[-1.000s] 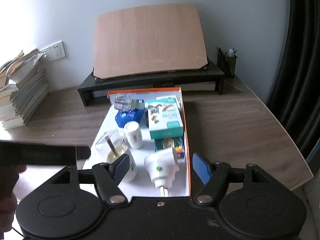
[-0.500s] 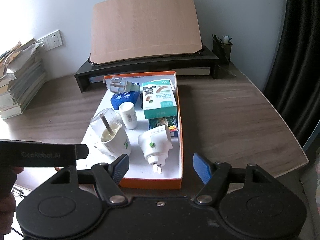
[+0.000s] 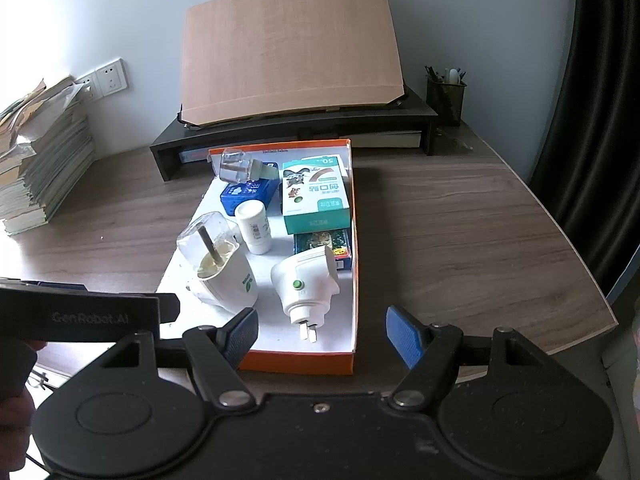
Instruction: Organize rigid objects
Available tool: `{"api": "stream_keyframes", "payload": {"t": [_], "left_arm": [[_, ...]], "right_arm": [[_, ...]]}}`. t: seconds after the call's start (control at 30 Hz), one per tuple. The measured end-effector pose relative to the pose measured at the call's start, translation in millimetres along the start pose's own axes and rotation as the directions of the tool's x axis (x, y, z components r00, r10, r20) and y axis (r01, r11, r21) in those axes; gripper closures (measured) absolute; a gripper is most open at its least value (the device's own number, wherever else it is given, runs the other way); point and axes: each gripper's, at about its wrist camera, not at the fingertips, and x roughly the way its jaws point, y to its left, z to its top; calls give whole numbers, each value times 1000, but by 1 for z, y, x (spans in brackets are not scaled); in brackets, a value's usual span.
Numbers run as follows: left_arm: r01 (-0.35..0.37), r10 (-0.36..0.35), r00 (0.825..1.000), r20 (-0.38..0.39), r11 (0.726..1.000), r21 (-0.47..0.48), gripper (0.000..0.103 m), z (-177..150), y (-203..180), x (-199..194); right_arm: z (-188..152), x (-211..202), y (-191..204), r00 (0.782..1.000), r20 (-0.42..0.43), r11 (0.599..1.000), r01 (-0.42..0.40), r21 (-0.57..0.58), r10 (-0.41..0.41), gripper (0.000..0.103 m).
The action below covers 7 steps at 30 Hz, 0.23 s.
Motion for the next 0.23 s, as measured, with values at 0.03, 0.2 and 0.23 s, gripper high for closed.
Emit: {"api": "stream_keyframes", "payload": {"t": [0.03, 0.2, 0.23], "left_arm": [[-1, 1, 1000, 2, 1000, 1, 0, 0, 0, 0], [-4, 4, 1000, 7, 1000, -5, 0, 1, 0, 0], [-2, 2, 1000, 5, 1000, -5, 0, 1, 0, 1]], "right_arm": [[0, 0, -1, 1000, 0, 1000, -1, 0, 1, 18], [2, 1, -1, 1000, 1, 1000, -5, -4, 5, 18], [2, 2, 0, 1000, 1, 1000, -5, -6, 5, 18]]}}
